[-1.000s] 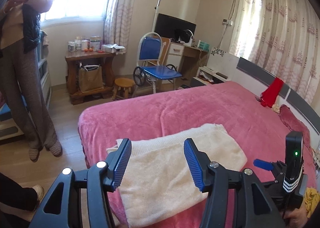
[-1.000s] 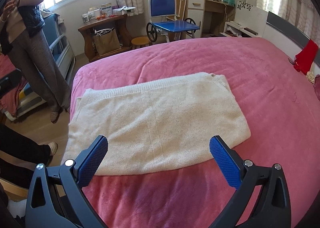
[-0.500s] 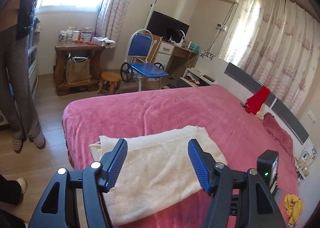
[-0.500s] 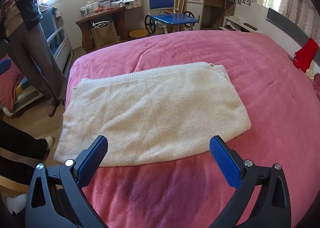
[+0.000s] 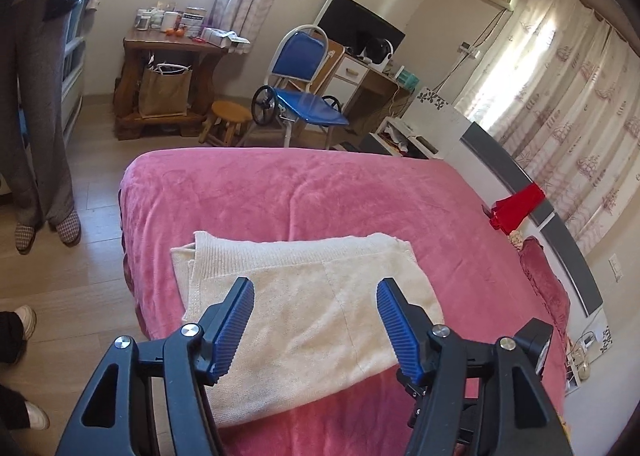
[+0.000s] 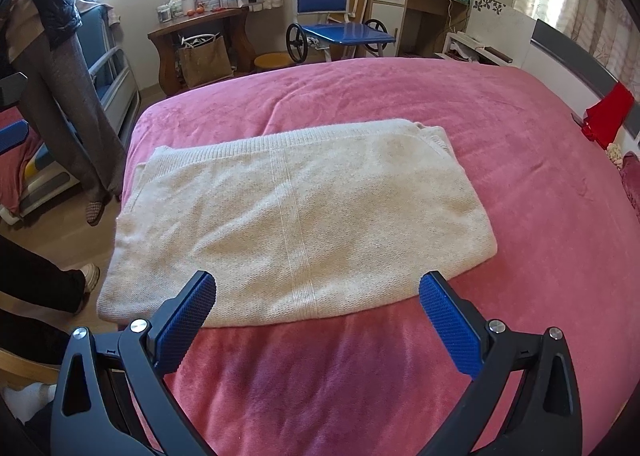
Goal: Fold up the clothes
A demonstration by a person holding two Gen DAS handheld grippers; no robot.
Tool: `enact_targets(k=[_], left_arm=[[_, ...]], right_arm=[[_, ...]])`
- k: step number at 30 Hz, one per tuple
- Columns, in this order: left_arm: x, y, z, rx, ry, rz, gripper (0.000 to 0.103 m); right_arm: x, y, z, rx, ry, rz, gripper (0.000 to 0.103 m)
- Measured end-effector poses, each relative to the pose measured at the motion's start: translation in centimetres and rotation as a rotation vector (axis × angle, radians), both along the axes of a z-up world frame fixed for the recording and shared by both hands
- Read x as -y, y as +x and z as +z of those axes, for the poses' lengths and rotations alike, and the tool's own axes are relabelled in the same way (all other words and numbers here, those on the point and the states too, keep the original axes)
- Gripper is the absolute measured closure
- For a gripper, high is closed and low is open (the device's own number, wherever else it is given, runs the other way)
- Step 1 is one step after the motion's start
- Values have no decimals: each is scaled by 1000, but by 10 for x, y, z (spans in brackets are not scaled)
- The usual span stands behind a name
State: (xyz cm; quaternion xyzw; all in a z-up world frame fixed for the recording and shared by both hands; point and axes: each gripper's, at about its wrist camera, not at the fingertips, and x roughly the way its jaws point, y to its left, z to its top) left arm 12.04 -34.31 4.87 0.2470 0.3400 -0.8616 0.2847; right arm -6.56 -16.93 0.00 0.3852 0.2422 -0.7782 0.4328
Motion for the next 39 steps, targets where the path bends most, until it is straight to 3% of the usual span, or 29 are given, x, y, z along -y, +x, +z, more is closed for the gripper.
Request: enact_targets(k=[10,20,33,39], left_arm=[[-14,-9,7,47,-99,-27,32],[-21,-13,1,128,-126,-14,32],[-1,-11,-36,220,38,31,32],[-1,-5,-35,242,-12,74,32]], right_arm=[[1,0,-7,32,24,13,0],[-1,2,-8,88,-7,22,0],[-11,-7,-7,99,-14,-26,0],[-14,-10,-8,107,-19,-45,0]])
